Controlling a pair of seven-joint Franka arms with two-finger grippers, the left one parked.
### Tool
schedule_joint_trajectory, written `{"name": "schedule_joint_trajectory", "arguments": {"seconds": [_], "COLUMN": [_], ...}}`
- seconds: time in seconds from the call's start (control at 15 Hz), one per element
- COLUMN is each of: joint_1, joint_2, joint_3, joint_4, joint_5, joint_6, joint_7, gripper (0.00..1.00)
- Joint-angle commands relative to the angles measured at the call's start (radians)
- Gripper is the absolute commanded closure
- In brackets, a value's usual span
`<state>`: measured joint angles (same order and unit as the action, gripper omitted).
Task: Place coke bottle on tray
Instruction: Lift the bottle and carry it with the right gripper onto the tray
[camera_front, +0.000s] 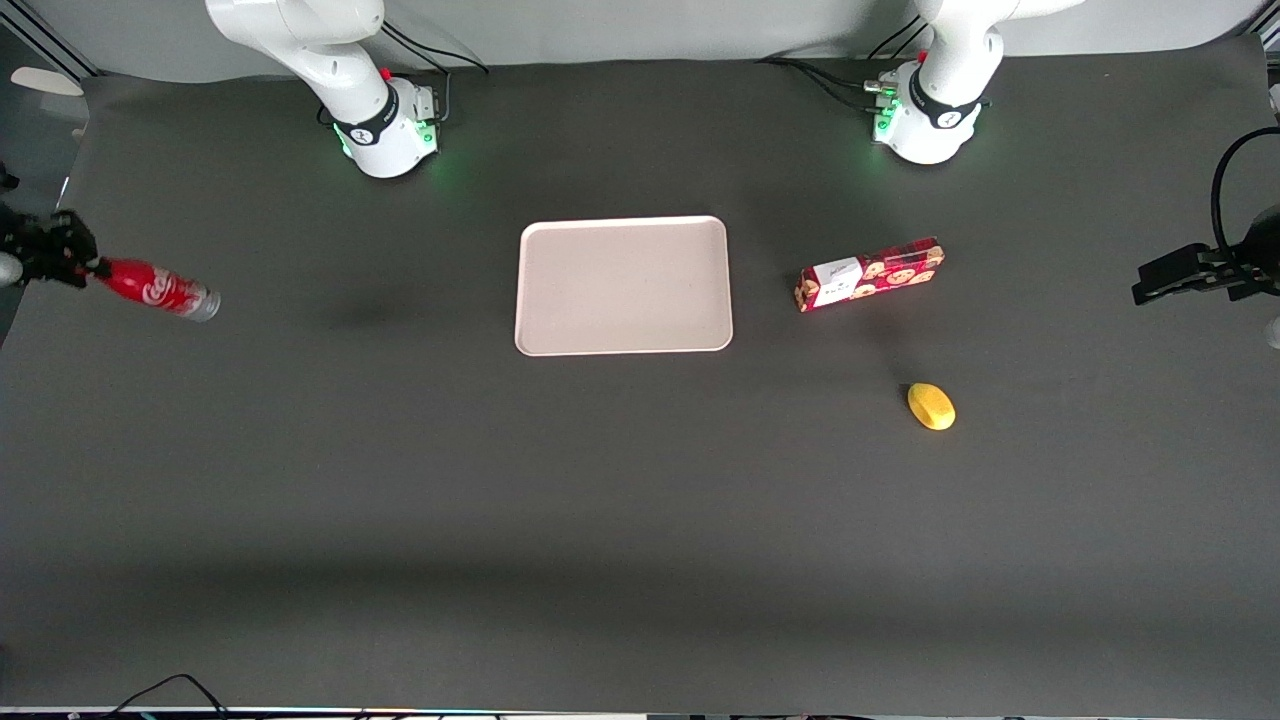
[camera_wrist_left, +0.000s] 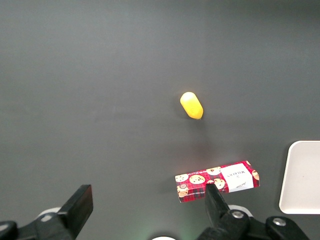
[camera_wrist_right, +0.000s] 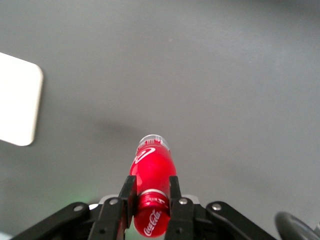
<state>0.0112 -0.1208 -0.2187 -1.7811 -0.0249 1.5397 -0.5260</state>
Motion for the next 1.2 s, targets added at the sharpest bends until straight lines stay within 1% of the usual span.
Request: {"name": "schedule_joint_trajectory", "arguments": {"seconds": [0.0,0.07,0.13,0.27,0.33,0.47,0.6,0.8,0.93,1.13], "joint_1": [-0.002,-0.002,-0.003,-0.005,-0.005,-0.007,-0.002,-0.007,-0.005,0.0], "joint_2": [-0.011,-0.011,-0.016,-0.033,-0.016,0.01,0.009,0.01,0.012,0.047], "joint_3": [0.154,0.203,0.263,0.373,0.492,0.606,0.683,0.798,0.826,0.851], "joint_4": [0.172,0.196,0.203,0.189,0.186,0.134,0.007,-0.194,-0.289,-0.377], "joint_5": [-0.017,-0.006,0.023,0.109,0.147,0.168,0.195,0.197,0.197,0.183], "joint_6": [-0.212,-0.249,-0.272,-0.279,-0.264,-0.173,-0.017,0.221,0.334,0.468], "joint_7": [0.238,0.326,0.431,0.674,0.881,1.056,1.164,1.28,1.31,1.34], "gripper": [1.0,1.0,1.0,1.0,1.0,1.0,1.0,1.0,1.0,1.0]}}
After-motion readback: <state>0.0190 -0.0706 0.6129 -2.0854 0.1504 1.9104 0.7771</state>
